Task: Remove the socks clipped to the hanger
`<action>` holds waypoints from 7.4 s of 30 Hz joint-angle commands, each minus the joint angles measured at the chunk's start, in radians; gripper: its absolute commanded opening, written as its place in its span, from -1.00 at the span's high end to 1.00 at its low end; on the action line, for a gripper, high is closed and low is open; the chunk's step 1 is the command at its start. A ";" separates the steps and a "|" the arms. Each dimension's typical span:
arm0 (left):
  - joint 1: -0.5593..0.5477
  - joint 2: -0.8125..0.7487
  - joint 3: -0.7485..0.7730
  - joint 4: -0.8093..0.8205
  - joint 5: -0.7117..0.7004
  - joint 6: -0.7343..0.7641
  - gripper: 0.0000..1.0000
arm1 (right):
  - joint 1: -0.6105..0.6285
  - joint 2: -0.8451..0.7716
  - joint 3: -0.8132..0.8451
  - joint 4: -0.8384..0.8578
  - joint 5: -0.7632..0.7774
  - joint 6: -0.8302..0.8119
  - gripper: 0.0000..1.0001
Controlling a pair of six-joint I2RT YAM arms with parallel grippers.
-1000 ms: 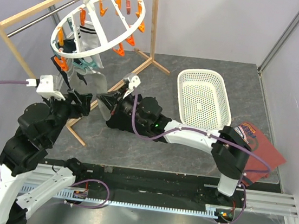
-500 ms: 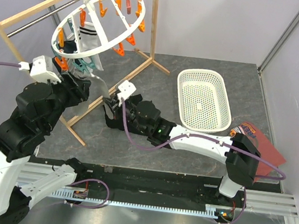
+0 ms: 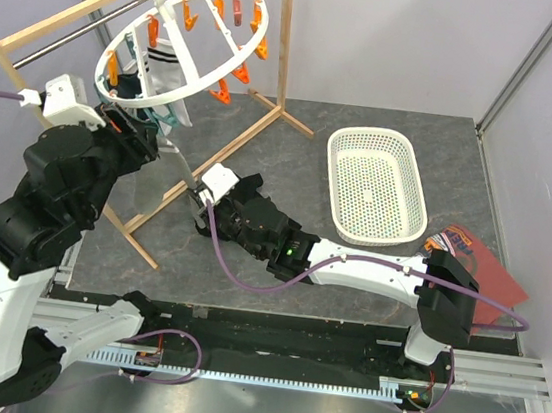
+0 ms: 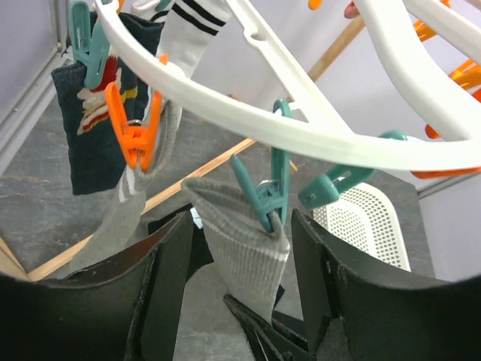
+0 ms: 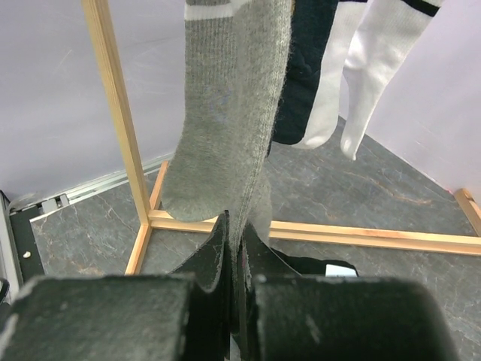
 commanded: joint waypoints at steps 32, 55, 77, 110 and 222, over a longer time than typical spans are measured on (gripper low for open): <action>0.002 0.123 0.045 0.175 -0.103 0.202 0.53 | 0.036 -0.016 0.046 0.033 -0.012 -0.048 1.00; 0.002 0.015 -0.113 0.187 0.182 0.233 -0.27 | -0.154 -0.299 -0.143 -0.357 0.332 0.320 1.00; 0.002 -0.405 -0.846 0.661 -0.130 0.498 -0.59 | -0.819 -0.349 -0.198 -0.598 0.121 0.391 0.41; 0.248 -0.011 -0.885 1.075 0.018 0.803 -0.38 | -0.893 -0.612 -0.213 -0.607 -0.270 0.440 -0.96; 0.351 -0.344 -0.753 0.572 0.755 0.007 -0.22 | -0.062 -0.031 0.015 0.027 0.216 -0.017 1.00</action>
